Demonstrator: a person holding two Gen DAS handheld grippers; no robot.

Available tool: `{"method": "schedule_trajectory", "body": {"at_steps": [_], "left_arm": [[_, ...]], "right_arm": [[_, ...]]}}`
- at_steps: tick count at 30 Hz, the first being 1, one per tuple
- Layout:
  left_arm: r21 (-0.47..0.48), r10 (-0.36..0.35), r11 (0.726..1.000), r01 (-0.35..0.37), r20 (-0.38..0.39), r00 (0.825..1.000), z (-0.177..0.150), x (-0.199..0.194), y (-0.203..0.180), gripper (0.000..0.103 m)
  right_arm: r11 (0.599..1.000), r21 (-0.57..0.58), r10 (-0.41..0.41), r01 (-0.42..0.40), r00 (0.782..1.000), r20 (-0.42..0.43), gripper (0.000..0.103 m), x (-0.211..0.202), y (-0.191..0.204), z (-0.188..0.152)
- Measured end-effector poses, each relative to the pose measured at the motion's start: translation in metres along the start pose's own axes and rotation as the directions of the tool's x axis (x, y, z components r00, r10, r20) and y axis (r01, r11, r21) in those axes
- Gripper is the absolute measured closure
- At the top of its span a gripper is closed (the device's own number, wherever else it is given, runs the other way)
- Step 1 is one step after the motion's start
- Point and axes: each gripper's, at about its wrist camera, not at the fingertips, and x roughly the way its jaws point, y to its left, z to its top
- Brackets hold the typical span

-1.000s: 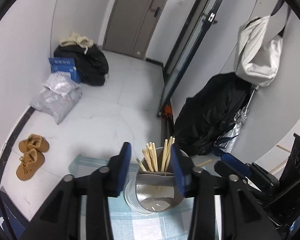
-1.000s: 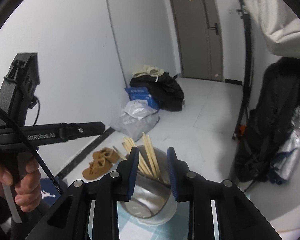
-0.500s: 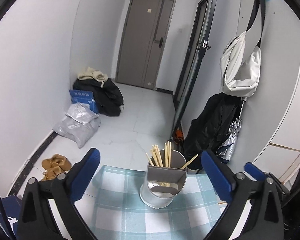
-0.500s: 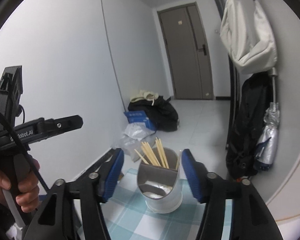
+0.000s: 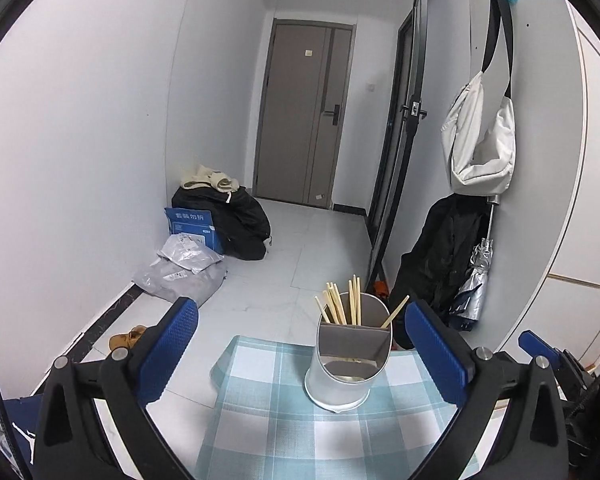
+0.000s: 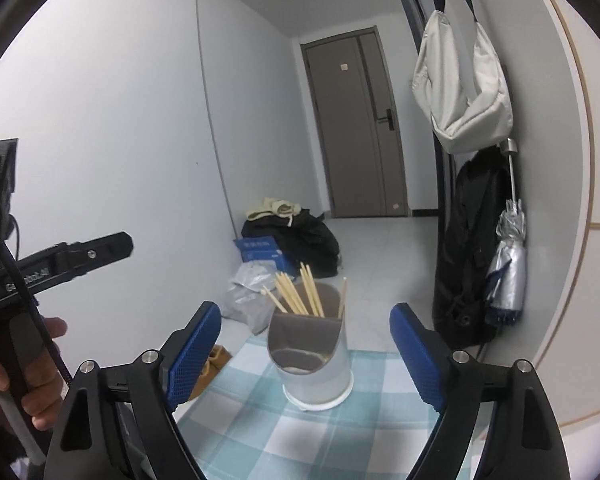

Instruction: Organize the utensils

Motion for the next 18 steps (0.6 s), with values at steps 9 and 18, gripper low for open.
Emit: {"method": "schedule_trajectory", "body": {"at_steps": [9,18], "left_arm": [[0.024,-0.001,1.0,0.001,0.026,1.0,-0.027,0.011,0.004,0.001],[0.022,0.018,1.0,-0.017,-0.029,0.999,-0.044,0.04,0.004,0.001]], "right_arm": [[0.998,0.004,-0.057,0.057,0.998,0.007,0.013,0.005,-0.008,-0.029],[0.995,0.003,-0.095,0.095,0.994,0.044,0.012,0.005,-0.01,-0.039]]}}
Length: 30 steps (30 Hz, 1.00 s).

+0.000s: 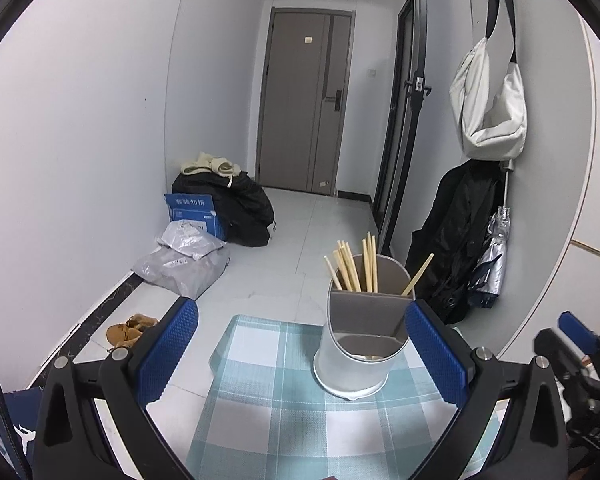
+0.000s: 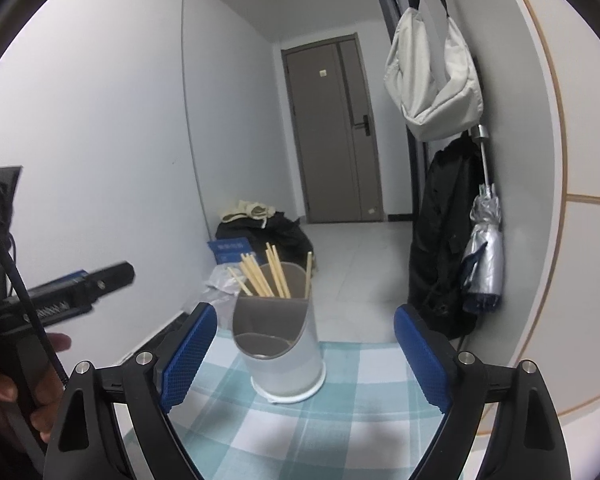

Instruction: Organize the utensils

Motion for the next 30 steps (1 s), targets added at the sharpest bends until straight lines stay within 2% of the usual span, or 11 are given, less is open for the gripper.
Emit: {"method": "schedule_trajectory", "body": {"at_steps": [8,14,30], "left_arm": [[-0.032,-0.019,0.999,0.018,-0.055,0.998,-0.009,0.011,0.004,0.001],[-0.012,-0.005,1.0,0.005,-0.028,1.0,-0.008,0.006,0.004,0.001],[0.001,-0.001,1.0,0.001,-0.031,1.0,-0.012,0.009,0.001,0.001]], "right_arm": [[1.0,0.001,-0.012,0.012,1.0,-0.005,0.011,0.006,-0.001,-0.006],[1.0,0.006,-0.02,0.02,1.0,-0.004,0.011,0.009,-0.002,-0.006],[0.999,-0.023,-0.04,0.04,0.999,-0.004,0.01,0.003,0.006,-0.01]]}}
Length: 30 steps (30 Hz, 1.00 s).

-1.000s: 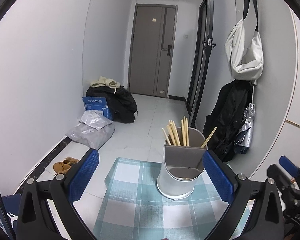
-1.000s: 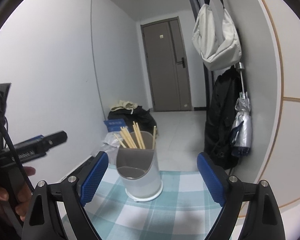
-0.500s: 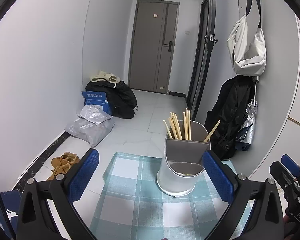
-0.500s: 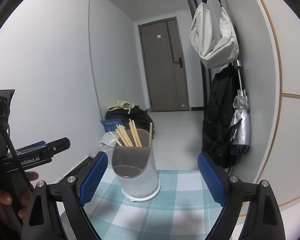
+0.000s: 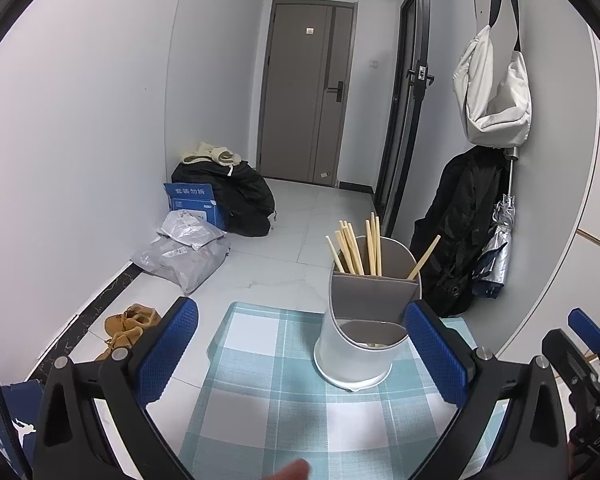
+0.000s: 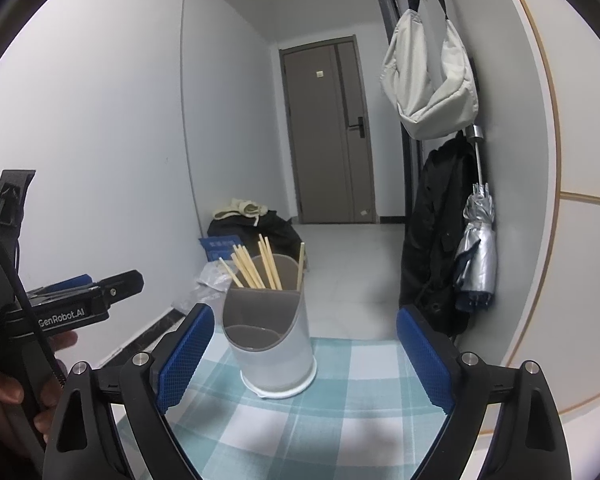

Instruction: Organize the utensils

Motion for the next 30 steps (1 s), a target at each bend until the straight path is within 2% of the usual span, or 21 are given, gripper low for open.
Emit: {"method": "schedule_trajectory", "body": {"at_steps": [5,30], "left_arm": [[0.008,0.007,1.0,-0.007,0.015,1.0,-0.002,-0.003,-0.003,0.001],[-0.025,0.009,1.0,-0.01,-0.027,1.0,-0.005,0.003,-0.002,0.001]], "right_arm": [[1.0,-0.001,-0.016,0.016,1.0,-0.009,0.01,0.0,-0.001,-0.001],[0.999,0.026,-0.039,0.039,0.999,0.01,0.008,-0.01,-0.005,-0.001]]}}
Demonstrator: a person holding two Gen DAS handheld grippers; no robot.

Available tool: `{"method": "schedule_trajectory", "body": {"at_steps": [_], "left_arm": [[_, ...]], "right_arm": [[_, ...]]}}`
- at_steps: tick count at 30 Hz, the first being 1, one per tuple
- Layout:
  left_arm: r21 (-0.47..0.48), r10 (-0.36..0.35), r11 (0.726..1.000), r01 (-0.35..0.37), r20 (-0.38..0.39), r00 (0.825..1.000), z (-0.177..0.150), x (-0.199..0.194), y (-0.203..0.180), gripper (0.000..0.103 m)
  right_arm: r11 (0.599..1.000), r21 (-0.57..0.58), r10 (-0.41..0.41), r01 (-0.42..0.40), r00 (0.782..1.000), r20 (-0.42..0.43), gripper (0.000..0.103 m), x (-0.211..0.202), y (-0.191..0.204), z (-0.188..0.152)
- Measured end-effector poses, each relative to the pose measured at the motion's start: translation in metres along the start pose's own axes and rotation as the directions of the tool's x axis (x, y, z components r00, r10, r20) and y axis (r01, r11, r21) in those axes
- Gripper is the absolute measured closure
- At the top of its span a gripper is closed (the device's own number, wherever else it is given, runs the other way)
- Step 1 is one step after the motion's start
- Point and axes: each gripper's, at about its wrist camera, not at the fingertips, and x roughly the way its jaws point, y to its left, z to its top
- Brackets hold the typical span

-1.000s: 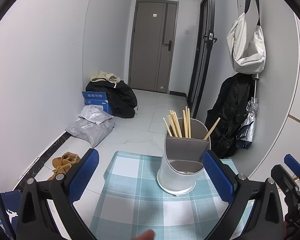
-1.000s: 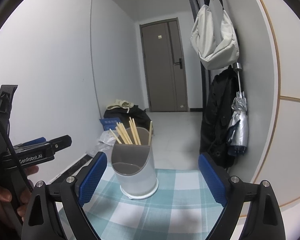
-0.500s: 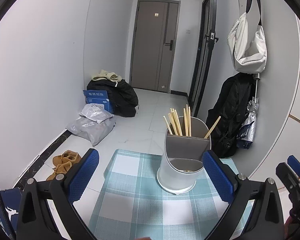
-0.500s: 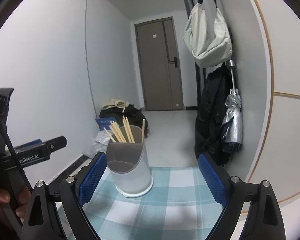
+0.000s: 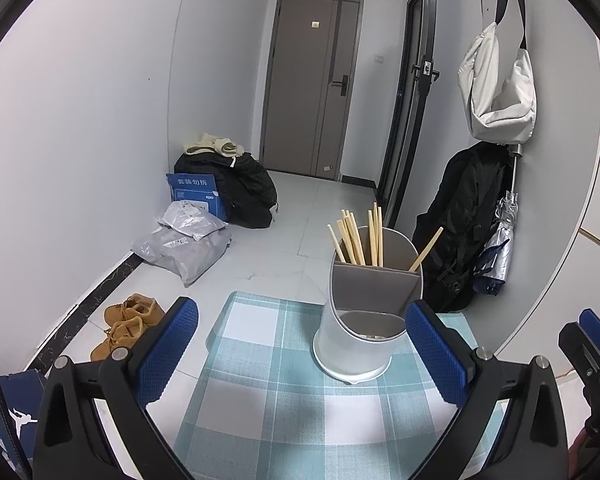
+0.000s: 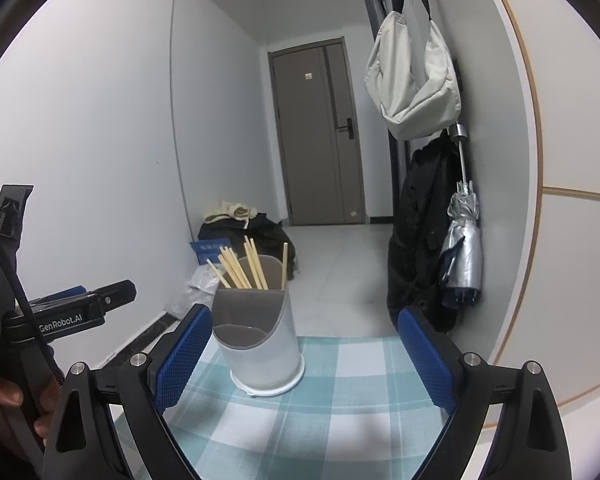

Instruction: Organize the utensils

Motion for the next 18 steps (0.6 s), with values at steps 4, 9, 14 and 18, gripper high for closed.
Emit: {"method": "schedule_trajectory", "body": {"at_steps": [4,9,14,18], "left_arm": [[0.002,-0.004,1.0,0.004,-0.002,1.0,0.0003,-0.0005,0.0003,0.001],[-0.004,-0.008,1.0,0.008,-0.022,1.0,0.0,0.0025,0.001,0.001],[-0.003,-0.008,1.0,0.008,-0.008,1.0,-0.0003,-0.0001,0.0012,0.001],[-0.013,-0.019,1.0,0.019,-0.011,1.0,0.0,-0.0012,0.0042,0.001]], "right_arm": [[1.0,-0.002,0.006,-0.006,1.0,-0.002,0.008,0.0003,0.0017,-0.0002],[1.0,-0.009,0.012,-0.012,1.0,-0.007,0.008,0.003,0.003,-0.0007],[1.0,-0.015,0.01,-0.01,1.0,-0.01,0.008,0.0046,0.0038,-0.0009],[1.0,-0.016,0.011,-0.011,1.0,-0.02,0.008,0.008,0.0049,-0.0026]]}}
